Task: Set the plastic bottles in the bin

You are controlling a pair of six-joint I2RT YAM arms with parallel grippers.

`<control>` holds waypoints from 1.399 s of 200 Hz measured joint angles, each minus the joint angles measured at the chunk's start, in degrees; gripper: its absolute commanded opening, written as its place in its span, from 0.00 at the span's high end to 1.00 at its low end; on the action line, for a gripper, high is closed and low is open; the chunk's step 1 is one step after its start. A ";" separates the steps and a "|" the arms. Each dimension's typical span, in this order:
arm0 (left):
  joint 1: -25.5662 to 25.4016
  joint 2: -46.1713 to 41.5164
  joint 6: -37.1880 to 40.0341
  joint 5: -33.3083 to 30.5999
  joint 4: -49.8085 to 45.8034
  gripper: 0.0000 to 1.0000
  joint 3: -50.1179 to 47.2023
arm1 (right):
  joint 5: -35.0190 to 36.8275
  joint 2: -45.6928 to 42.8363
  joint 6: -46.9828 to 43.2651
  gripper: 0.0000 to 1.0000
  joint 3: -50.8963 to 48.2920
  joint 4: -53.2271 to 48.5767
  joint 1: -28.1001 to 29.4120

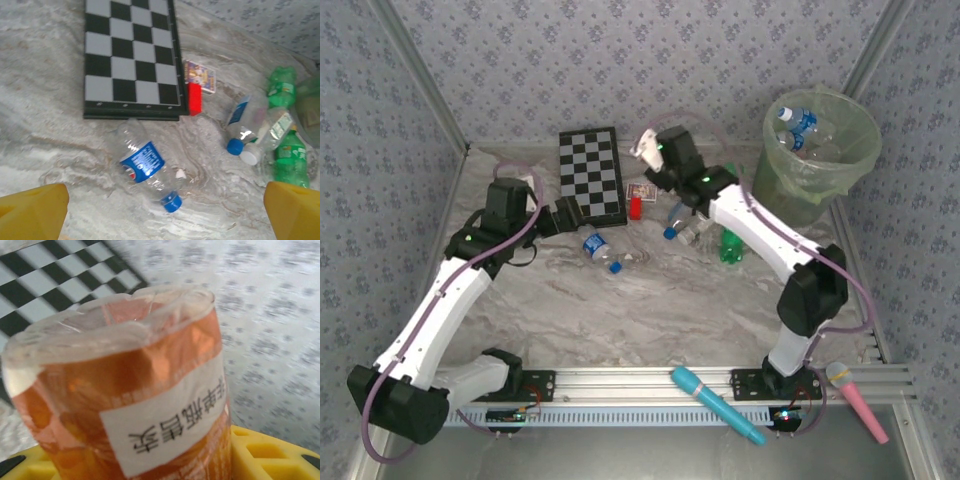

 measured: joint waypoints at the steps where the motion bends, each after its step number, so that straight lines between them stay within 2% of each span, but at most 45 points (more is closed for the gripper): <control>1: -0.13 0.04 0.09 0.07 0.13 0.00 0.11 | 0.00 -0.07 0.07 0.50 0.02 -0.02 -0.15; 42: -5.18 2.95 2.93 1.29 3.26 0.00 4.74 | 0.02 -5.38 3.76 0.50 3.61 -0.68 -9.11; 97: -9.14 6.21 5.73 3.72 7.17 0.00 11.08 | 0.63 -8.44 9.60 0.52 6.14 -0.92 -21.88; 142: -10.16 8.00 6.80 4.74 8.37 0.00 13.46 | 0.59 -8.79 16.83 0.52 6.47 -0.79 -34.32; 182: -10.21 8.00 6.84 4.76 8.37 0.00 13.46 | 0.42 -8.61 23.89 0.52 6.54 1.99 -42.66; 209: -10.23 8.00 6.84 4.76 8.37 0.00 13.46 | 0.44 -7.21 26.69 0.52 6.93 4.85 -45.57; 266: -10.23 8.00 6.84 4.74 8.35 0.00 13.46 | 0.07 -0.85 28.76 0.52 9.75 8.07 -47.10; 280: -10.23 8.00 6.84 4.70 8.35 0.00 13.46 | 0.04 0.92 29.05 0.57 11.10 8.04 -47.63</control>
